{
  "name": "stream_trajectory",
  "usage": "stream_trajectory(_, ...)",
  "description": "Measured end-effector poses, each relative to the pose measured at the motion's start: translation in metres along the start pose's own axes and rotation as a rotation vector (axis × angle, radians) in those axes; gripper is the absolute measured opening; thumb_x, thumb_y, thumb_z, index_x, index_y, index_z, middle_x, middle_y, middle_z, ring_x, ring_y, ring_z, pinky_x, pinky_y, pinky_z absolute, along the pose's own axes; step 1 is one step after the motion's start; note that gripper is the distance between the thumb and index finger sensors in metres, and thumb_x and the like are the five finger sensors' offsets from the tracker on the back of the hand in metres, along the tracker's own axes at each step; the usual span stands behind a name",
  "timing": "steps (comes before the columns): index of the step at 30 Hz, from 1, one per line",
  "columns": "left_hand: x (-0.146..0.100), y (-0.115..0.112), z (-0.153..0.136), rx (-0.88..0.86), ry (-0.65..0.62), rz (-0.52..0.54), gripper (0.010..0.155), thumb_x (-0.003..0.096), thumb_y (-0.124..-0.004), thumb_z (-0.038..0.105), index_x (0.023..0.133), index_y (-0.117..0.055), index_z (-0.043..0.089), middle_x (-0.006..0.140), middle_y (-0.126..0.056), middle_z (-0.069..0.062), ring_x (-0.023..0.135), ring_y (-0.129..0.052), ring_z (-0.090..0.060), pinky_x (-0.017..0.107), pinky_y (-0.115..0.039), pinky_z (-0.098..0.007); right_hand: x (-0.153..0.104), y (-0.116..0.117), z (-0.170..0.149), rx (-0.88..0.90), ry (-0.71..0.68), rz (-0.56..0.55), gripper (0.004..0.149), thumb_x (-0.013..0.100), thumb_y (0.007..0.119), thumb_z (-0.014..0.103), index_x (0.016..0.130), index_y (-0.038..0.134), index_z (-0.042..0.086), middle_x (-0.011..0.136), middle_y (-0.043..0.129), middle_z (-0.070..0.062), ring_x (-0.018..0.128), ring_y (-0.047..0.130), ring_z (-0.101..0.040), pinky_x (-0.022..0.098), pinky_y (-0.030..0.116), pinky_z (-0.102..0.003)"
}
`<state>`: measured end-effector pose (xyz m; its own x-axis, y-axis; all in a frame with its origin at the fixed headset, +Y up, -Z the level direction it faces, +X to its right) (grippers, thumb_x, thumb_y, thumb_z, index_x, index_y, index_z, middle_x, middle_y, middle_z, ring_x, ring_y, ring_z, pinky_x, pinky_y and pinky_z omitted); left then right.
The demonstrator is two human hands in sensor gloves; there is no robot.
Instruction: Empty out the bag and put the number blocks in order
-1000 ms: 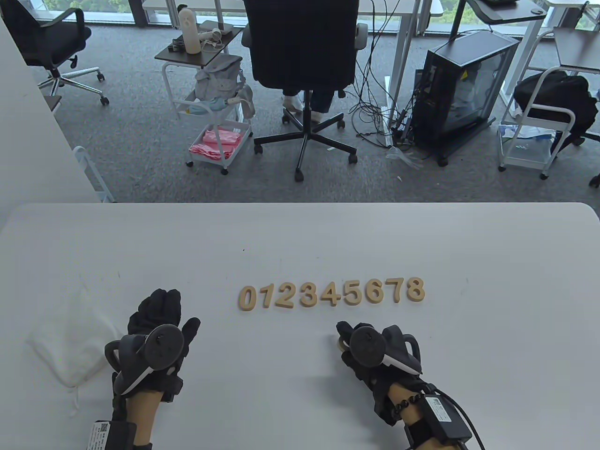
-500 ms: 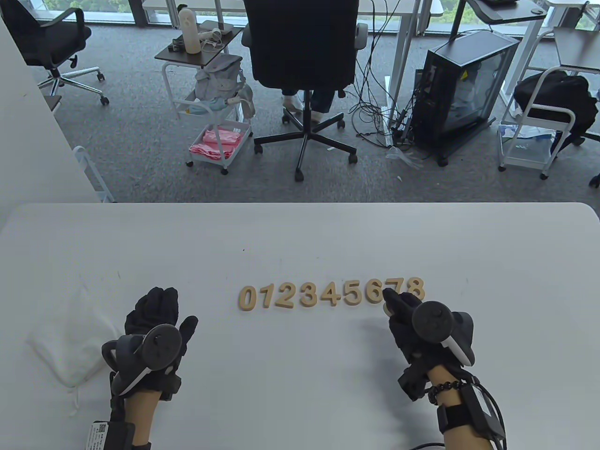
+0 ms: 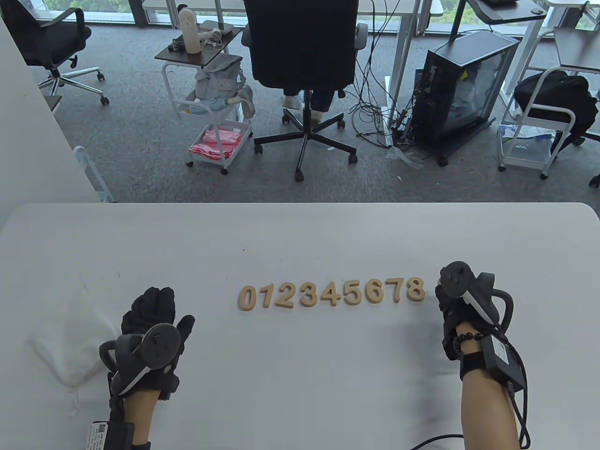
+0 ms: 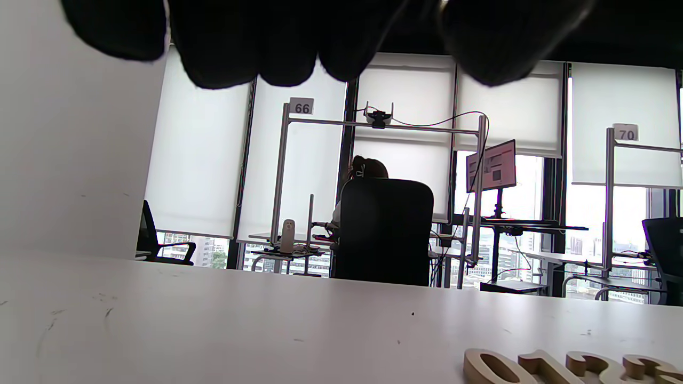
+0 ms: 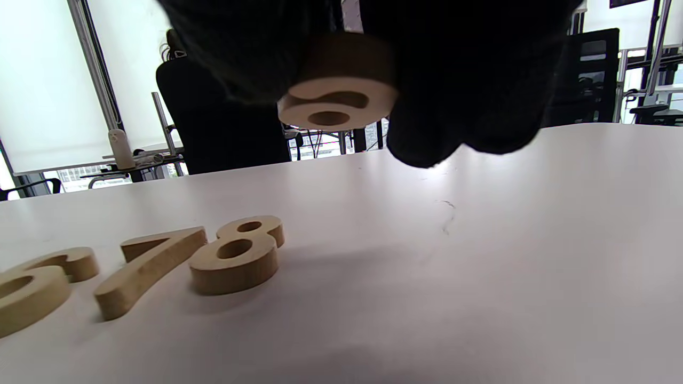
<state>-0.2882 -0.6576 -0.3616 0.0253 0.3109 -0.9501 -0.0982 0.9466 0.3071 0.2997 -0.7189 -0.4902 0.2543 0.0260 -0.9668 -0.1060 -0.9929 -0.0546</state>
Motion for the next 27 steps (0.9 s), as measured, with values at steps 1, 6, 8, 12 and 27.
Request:
stream_trajectory(1,0.0,0.0,0.0,0.0,0.002,-0.001,0.074,0.0517,-0.072,0.05,0.109,-0.06,0.003,0.109,-0.058,-0.031,0.097,-0.071,-0.058,0.065,-0.062,-0.073,0.003,0.004,0.001,-0.014,0.009,0.007,0.051,0.051,0.08,0.032,0.1,0.073,0.018,0.097,0.077,-0.029,0.069,0.099,-0.039,0.052,0.094,-0.048)
stream_trajectory(6,0.0,-0.001,-0.001,0.007,0.008,-0.009,0.074,0.0516,-0.072,0.05,0.109,-0.06,0.004,0.109,-0.058,-0.031,0.097,-0.072,-0.058,0.065,-0.062,-0.073,0.02,0.025,0.008,-0.082,0.049,0.039,0.048,0.051,0.08,0.029,0.098,0.074,0.02,0.098,0.077,-0.028,0.071,0.098,-0.04,0.054,0.093,-0.049)
stream_trajectory(8,0.001,0.0,-0.001,0.005,0.009,-0.009,0.074,0.0517,-0.072,0.05,0.109,-0.06,0.004,0.109,-0.058,-0.031,0.097,-0.072,-0.058,0.065,-0.062,-0.073,0.024,0.032,0.011,-0.094,0.064,0.041,0.048,0.051,0.079,0.029,0.098,0.075,0.02,0.097,0.077,-0.028,0.07,0.099,-0.04,0.054,0.093,-0.049)
stream_trajectory(12,0.002,-0.001,-0.001,0.009,0.008,-0.016,0.074,0.0516,-0.072,0.05,0.109,-0.06,0.004,0.109,-0.058,-0.031,0.097,-0.072,-0.058,0.065,-0.062,-0.073,0.031,0.042,0.017,-0.145,0.081,0.074,0.046,0.05,0.078,0.029,0.095,0.079,0.02,0.095,0.08,-0.028,0.067,0.101,-0.039,0.051,0.095,-0.047)
stream_trajectory(27,0.002,-0.002,-0.002,0.009,0.012,-0.02,0.074,0.0516,-0.072,0.05,0.109,-0.06,0.004,0.109,-0.058,-0.031,0.097,-0.072,-0.058,0.065,-0.062,-0.073,0.033,0.053,0.022,-0.16,0.056,0.251,0.052,0.051,0.074,0.022,0.102,0.065,0.019,0.101,0.069,-0.028,0.075,0.092,-0.039,0.059,0.087,-0.049)
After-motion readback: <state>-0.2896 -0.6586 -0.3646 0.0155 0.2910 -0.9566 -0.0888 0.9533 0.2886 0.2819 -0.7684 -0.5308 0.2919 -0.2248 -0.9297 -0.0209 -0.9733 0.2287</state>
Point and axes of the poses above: the tracker on the back of each hand, its own z axis roughly to the thumb side, its own x axis roughly from the wrist to the fingertips, y = z × x, the point moved 4 cm from there along x, roughly from the wrist to the fingertips
